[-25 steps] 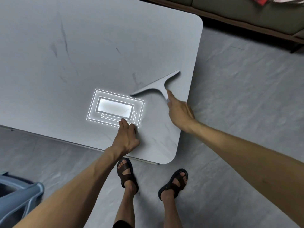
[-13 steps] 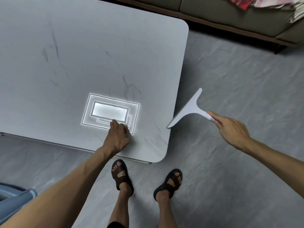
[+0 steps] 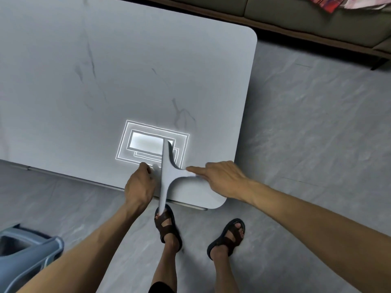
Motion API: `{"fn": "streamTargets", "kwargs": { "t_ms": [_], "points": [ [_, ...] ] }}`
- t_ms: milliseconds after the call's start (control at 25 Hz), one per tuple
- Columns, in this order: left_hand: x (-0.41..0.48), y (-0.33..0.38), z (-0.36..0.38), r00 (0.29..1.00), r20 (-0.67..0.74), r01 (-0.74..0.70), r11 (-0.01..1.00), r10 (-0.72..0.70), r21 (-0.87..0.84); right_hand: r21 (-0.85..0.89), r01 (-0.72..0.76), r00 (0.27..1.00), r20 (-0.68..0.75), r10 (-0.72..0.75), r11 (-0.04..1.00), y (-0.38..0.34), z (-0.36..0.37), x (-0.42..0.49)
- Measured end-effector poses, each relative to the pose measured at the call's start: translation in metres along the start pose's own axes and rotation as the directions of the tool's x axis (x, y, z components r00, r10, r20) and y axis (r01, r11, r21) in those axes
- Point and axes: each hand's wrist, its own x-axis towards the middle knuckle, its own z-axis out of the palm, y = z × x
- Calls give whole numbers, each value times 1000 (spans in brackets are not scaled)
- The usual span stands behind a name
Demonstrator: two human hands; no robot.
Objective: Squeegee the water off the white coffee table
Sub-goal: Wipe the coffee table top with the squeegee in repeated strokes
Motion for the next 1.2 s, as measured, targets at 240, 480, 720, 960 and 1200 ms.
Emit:
{"fn": "streamTargets", "kwargs": {
  "t_ms": [240, 480, 720, 960, 1200],
  "points": [
    [15, -23, -18, 997, 5, 72, 990, -72, -123, -9, 38, 999, 24, -38, 999, -35, -4, 59],
    [9, -13, -2, 988, 150, -1, 993, 19, -120, -38, -132, 991, -32, 131, 990, 45, 15, -12],
    [-5, 29, 22, 961, 255, -97, 993, 109, -61, 53, -354, 911, -206, 357, 934, 119, 31, -115],
    [-23, 64, 5, 901, 408, -132, 989, 147, -64, -69, -539, 838, -140, 527, 839, 123, 4, -153],
    [-39, 87, -81, 881, 438, -128, 982, 177, -139, 37, -567, 813, -137, 566, 823, 61, -73, -146]
  ]
}}
